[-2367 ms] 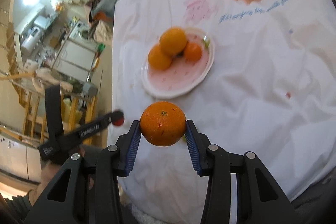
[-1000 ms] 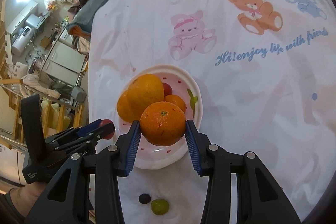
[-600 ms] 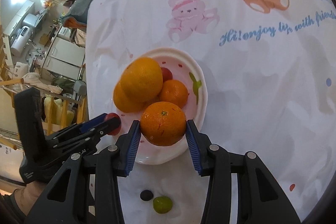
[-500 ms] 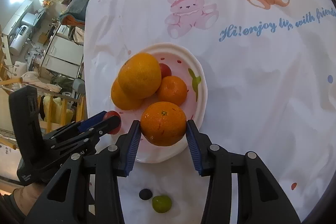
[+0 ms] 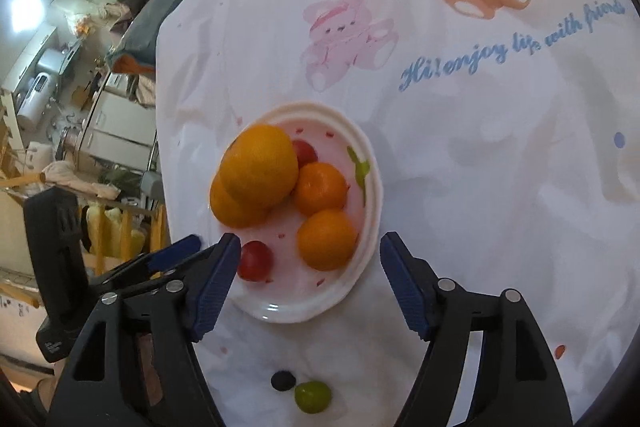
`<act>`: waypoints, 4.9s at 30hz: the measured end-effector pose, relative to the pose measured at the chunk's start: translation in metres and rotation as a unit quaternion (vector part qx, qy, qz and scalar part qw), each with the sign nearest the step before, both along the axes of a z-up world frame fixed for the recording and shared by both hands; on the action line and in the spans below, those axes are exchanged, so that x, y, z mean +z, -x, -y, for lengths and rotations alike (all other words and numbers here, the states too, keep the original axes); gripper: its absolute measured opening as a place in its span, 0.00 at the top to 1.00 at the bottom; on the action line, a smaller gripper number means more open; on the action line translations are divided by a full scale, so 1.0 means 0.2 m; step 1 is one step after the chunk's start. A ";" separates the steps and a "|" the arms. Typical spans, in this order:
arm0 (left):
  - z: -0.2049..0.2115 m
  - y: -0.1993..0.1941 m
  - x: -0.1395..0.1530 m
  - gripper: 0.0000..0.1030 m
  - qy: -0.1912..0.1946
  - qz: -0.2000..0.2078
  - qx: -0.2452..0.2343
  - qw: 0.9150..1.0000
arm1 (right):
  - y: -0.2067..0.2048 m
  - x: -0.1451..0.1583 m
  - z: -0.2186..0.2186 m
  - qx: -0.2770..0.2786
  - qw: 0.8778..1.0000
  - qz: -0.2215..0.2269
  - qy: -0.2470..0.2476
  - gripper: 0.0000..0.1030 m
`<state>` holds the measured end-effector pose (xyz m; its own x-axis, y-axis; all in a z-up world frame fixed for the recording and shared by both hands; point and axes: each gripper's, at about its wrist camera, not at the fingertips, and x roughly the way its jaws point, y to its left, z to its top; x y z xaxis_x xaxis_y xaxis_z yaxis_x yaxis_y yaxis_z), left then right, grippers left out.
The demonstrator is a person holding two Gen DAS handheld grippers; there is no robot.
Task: Organize fruits
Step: 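Lower both fruits onto the plate and open both grippers, then move both grippers back toward the last fruits, then grasp a dark plum with the left gripper while the right gripper grasps the green fruit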
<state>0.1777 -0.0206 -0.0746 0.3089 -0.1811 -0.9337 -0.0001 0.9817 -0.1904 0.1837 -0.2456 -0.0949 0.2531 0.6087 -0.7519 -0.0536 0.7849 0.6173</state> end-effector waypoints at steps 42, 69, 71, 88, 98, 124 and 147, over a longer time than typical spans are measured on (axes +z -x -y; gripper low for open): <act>-0.05 0.46 0.24 0.30 -0.043 0.073 -0.009 0.996 | 0.38 0.22 0.15 -0.035 0.999 0.035 0.002 0.27; 0.26 0.60 -0.15 0.58 -0.076 -0.025 -0.135 0.988 | 0.51 0.08 0.16 -0.065 0.997 -0.031 0.042 0.27; 0.29 0.60 -0.17 0.58 -0.078 -0.027 -0.144 0.986 | 0.50 0.07 0.17 -0.065 0.996 -0.032 0.044 0.27; 0.28 0.53 -0.17 0.83 -0.071 -0.034 -0.114 0.990 | 0.48 0.06 0.16 -0.063 0.997 -0.035 0.042 0.27; -0.15 0.50 0.09 0.83 -0.025 0.023 0.060 0.998 | 0.49 0.02 0.04 -0.016 0.996 -0.045 0.070 0.27; -0.20 0.53 0.17 0.83 0.031 0.029 0.073 0.996 | 0.65 -0.15 -0.47 0.165 0.954 0.042 0.249 0.66; -0.18 0.42 0.21 0.83 0.028 0.059 0.028 0.997 | 0.49 0.32 -0.17 0.063 0.991 0.103 0.062 0.69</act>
<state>0.0927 0.0163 -0.0329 0.4268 -0.2123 -0.8791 -0.0281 0.9685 -0.2475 0.0860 -0.2113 -0.0302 0.3370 0.5520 -0.7627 -0.2709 0.8327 0.4830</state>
